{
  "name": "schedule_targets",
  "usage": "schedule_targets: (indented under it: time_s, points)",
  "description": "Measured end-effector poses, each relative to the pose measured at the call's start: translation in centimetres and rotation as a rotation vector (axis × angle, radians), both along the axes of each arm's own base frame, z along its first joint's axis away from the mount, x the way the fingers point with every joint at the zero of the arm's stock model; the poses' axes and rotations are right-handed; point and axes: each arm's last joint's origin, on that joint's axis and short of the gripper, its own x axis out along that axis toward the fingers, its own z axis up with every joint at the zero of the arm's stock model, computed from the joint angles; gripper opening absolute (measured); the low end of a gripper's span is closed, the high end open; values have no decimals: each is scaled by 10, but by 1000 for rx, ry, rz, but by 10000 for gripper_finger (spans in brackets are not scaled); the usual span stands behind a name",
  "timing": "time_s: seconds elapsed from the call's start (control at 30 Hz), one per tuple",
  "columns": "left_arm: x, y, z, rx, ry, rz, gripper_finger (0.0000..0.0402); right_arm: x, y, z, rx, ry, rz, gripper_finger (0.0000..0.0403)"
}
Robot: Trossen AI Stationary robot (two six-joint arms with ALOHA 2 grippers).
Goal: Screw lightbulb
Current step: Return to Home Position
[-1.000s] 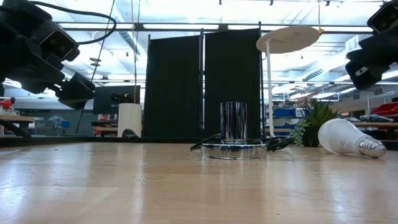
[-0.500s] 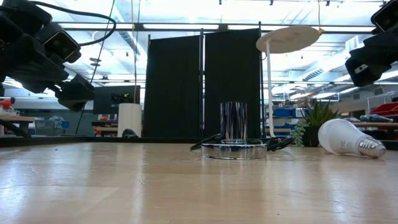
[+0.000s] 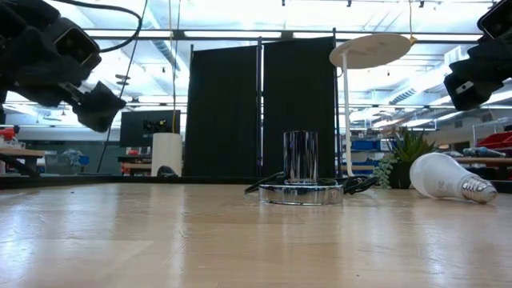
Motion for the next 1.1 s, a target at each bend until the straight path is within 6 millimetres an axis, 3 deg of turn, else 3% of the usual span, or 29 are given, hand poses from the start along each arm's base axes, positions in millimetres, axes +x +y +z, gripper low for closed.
schedule_targets:
  time_s: [0.27,1.1]
  points:
    - [-11,2,4,-6,-34,0,286,5,3,0,118,-177,2,122]
    - [-18,4,2,3,-17,31,286,6,4,0,110,-168,1,122]
